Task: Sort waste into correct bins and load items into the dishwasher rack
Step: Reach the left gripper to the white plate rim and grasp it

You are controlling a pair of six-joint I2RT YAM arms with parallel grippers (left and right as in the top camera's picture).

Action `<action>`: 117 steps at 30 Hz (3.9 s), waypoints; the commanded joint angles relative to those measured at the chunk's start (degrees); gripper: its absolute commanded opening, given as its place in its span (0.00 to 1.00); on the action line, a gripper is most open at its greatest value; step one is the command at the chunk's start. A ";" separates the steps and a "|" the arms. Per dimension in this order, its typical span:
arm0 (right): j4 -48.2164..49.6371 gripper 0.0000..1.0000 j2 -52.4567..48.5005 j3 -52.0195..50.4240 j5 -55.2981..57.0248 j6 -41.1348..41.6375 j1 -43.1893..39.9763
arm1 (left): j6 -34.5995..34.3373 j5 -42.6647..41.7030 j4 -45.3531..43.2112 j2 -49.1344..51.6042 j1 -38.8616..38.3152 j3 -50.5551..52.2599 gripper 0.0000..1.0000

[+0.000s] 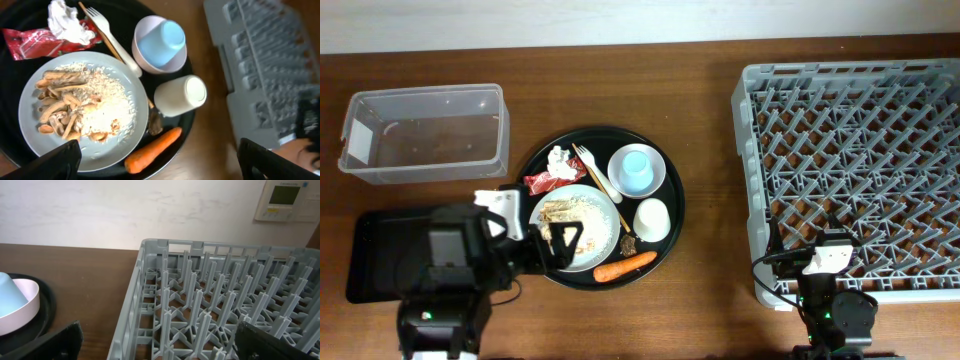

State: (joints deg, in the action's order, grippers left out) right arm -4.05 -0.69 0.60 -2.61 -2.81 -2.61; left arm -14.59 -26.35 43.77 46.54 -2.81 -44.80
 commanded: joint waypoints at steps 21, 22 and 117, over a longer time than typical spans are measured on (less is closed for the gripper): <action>-0.28 0.99 0.37 -0.28 0.28 0.04 -0.42 | 0.98 22.62 -9.01 14.23 -24.81 -3.34 0.99; -0.28 0.99 0.37 -0.28 0.28 0.04 -0.42 | 0.96 23.87 -8.04 16.50 -25.00 -4.63 0.99; -0.28 0.99 0.37 -0.28 0.28 0.04 -0.42 | -25.27 45.86 -11.65 58.77 -33.16 -16.85 0.35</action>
State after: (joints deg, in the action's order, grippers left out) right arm -4.05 -0.69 0.60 -2.61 -2.83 -2.61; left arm -39.70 18.09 32.01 104.95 -35.90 -60.97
